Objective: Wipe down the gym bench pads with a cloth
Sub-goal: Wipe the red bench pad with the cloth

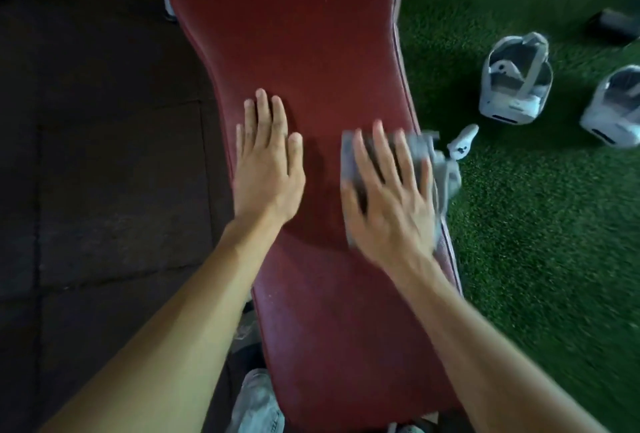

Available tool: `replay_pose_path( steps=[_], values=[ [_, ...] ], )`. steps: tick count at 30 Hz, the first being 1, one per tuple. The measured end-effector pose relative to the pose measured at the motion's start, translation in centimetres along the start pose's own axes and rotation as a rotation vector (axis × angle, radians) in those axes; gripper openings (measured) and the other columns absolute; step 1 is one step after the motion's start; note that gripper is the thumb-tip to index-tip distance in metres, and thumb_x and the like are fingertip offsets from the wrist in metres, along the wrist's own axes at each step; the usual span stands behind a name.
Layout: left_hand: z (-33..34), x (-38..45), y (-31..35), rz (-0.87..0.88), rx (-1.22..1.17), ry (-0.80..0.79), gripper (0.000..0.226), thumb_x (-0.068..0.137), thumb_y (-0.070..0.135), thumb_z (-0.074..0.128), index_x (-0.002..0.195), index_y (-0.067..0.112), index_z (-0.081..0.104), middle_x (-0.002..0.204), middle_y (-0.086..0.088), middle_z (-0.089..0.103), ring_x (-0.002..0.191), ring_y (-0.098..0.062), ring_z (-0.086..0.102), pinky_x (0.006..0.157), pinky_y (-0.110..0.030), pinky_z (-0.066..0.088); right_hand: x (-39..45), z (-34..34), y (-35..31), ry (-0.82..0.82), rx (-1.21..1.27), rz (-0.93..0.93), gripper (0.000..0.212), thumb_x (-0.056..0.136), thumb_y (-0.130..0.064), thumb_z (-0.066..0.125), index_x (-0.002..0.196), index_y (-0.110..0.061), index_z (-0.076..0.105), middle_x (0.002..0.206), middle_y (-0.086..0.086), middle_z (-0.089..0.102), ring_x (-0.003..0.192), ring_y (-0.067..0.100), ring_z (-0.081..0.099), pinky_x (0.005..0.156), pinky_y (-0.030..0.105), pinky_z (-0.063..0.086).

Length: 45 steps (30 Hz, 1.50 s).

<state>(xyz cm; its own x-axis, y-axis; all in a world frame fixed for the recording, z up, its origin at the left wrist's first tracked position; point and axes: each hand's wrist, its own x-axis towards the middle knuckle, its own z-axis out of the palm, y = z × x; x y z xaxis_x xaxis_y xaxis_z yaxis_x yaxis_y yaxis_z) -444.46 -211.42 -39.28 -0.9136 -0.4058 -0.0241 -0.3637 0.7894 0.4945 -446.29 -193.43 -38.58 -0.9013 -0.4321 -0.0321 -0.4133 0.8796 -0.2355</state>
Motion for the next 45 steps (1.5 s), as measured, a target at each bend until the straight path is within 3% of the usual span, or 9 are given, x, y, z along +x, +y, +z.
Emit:
replay_pose_path(
  steps=[2, 5, 12, 15, 20, 27, 32, 38, 45],
  values=[
    [0.5, -0.1, -0.2, 0.031, 0.082, 0.049, 0.060, 0.108, 0.031, 0.024, 0.163, 0.008, 0.015, 0.172, -0.012, 0.006, 0.159, -0.030, 0.001, 0.130, -0.043, 0.004, 5.1, -0.1, -0.7, 0.023, 0.019, 0.064, 0.067, 0.101, -0.053, 0.033, 0.162, -0.031, 0.017, 0.171, -0.004, 0.013, 0.158, 0.021, 0.009, 0.125, 0.054, 0.012],
    [0.9, -0.1, -0.4, 0.058, 0.130, 0.056, 0.059, 0.109, 0.029, 0.026, 0.163, 0.008, 0.014, 0.172, -0.013, 0.005, 0.159, -0.031, 0.001, 0.130, -0.044, 0.005, 4.7, 0.8, -0.5, 0.039, 0.006, -0.091, 0.066, 0.101, -0.053, 0.033, 0.162, -0.028, 0.022, 0.170, -0.003, 0.017, 0.158, 0.021, 0.011, 0.126, 0.051, 0.010],
    [0.3, -0.2, -0.5, 0.061, 0.070, 0.027, 0.057, 0.112, 0.027, 0.024, 0.164, 0.011, 0.008, 0.172, -0.011, -0.002, 0.159, -0.027, -0.006, 0.127, -0.037, -0.004, -14.5, 1.4, 4.3, -0.169, -0.040, -0.549, 0.067, 0.102, -0.052, 0.043, 0.161, -0.029, 0.024, 0.170, -0.005, 0.016, 0.157, 0.018, 0.014, 0.126, 0.050, 0.017],
    [-0.2, -0.1, -0.5, 0.060, 0.041, -0.009, 0.056, 0.112, 0.026, 0.026, 0.164, 0.011, 0.009, 0.172, -0.010, -0.003, 0.159, -0.027, -0.007, 0.127, -0.035, -0.005, -15.2, 1.3, 5.4, -0.164, -0.049, -0.390, 0.068, 0.098, -0.051, 0.050, 0.160, -0.030, 0.029, 0.169, -0.007, 0.018, 0.156, 0.016, 0.018, 0.125, 0.050, 0.020],
    [-1.2, 0.4, -1.8, 0.123, 0.032, -0.065, 0.055, 0.112, 0.026, 0.030, 0.163, 0.013, 0.013, 0.172, -0.009, 0.000, 0.159, -0.024, -0.005, 0.127, -0.033, 0.000, -9.5, 2.3, -2.5, -0.017, -0.040, 0.027, 0.070, 0.100, -0.045, 0.040, 0.163, -0.030, 0.014, 0.172, -0.003, 0.007, 0.158, 0.022, 0.005, 0.127, 0.051, 0.004],
    [-0.6, 0.4, -2.9, 0.199, 0.035, -0.036, 0.057, 0.112, 0.029, 0.029, 0.163, 0.010, 0.012, 0.172, -0.014, 0.001, 0.159, -0.028, -0.003, 0.128, -0.038, 0.002, -19.5, 4.7, -5.4, -0.208, -0.035, -0.563, 0.066, 0.100, -0.047, 0.046, 0.161, -0.033, 0.024, 0.170, -0.008, 0.014, 0.157, 0.016, 0.013, 0.126, 0.046, 0.015],
    [-0.2, 0.1, -2.7, 0.208, 0.080, -0.004, 0.057, 0.112, 0.029, 0.026, 0.163, 0.010, 0.010, 0.172, -0.014, 0.001, 0.159, -0.029, -0.002, 0.128, -0.039, 0.001, -21.0, 3.0, 2.5, -0.137, -0.100, -0.280, 0.068, 0.093, -0.048, 0.054, 0.157, -0.036, 0.034, 0.169, -0.006, 0.022, 0.154, 0.019, 0.026, 0.126, 0.046, 0.015],
    [0.5, -0.5, -2.4, 0.189, 0.102, 0.070, 0.056, 0.111, 0.029, 0.023, 0.164, 0.012, 0.014, 0.172, -0.011, 0.005, 0.159, -0.027, 0.002, 0.130, -0.040, 0.004, -6.4, 2.2, -3.6, 0.065, -0.050, 0.126, 0.067, 0.100, -0.047, 0.037, 0.162, -0.032, 0.018, 0.171, -0.004, 0.013, 0.158, 0.023, 0.011, 0.126, 0.053, 0.011],
    [0.5, -0.6, -2.7, 0.184, 0.077, 0.080, 0.056, 0.111, 0.031, 0.020, 0.164, 0.015, 0.015, 0.172, -0.008, 0.006, 0.159, -0.024, 0.001, 0.130, -0.038, 0.003, -15.5, 2.2, -1.1, -0.098, -0.043, -0.279, 0.064, 0.099, -0.049, 0.049, 0.159, -0.036, 0.030, 0.169, -0.008, 0.017, 0.156, 0.017, 0.017, 0.124, 0.051, 0.023]
  ],
)
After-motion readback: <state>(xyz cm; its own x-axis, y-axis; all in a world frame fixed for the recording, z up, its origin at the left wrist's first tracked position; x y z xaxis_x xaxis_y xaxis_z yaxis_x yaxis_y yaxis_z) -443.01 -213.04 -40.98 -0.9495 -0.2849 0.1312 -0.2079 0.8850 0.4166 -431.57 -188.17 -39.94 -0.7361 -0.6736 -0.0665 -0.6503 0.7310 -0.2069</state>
